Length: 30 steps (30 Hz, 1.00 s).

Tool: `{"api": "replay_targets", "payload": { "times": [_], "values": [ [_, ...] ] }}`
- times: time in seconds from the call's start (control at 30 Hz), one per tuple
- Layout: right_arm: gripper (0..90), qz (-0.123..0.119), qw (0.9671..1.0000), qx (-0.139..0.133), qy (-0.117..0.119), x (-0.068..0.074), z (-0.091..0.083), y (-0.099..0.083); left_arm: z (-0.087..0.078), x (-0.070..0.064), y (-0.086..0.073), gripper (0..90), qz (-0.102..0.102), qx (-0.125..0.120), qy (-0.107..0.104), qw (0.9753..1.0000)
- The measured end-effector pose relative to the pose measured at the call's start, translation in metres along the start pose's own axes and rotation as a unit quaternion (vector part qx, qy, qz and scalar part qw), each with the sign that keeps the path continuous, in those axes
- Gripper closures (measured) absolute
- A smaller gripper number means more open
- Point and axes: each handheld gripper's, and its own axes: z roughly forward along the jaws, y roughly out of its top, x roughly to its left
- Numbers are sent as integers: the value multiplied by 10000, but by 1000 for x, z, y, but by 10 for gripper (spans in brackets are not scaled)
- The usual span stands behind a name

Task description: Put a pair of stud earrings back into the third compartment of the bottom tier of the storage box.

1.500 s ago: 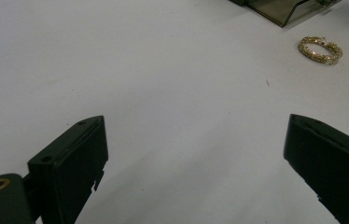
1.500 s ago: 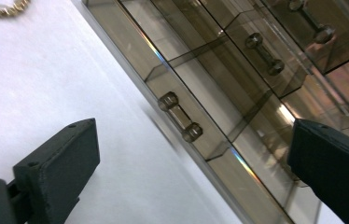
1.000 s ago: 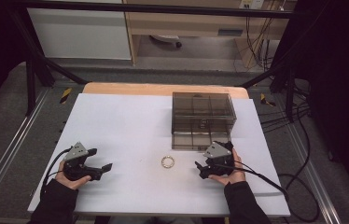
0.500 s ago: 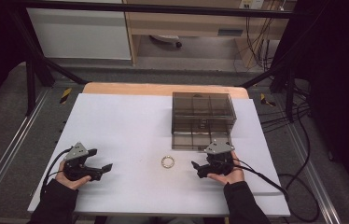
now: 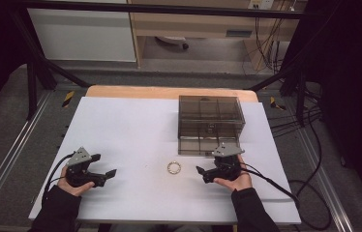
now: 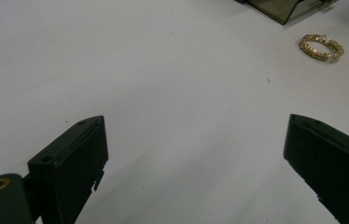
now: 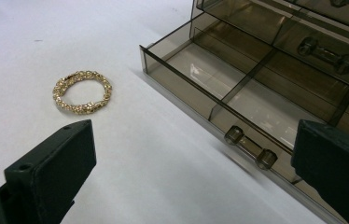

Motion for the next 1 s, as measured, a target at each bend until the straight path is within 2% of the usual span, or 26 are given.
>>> {"api": "replay_targets", "payload": {
  "times": [0.6,1.0],
  "values": [
    [6,1,9996,-65,288,14,4,11,0,-1,0,64,10,23,-4,10000],
    [7,-50,9987,23,516,28,15,20,0,-1,1,64,10,10,7,10000]
  ]
}}
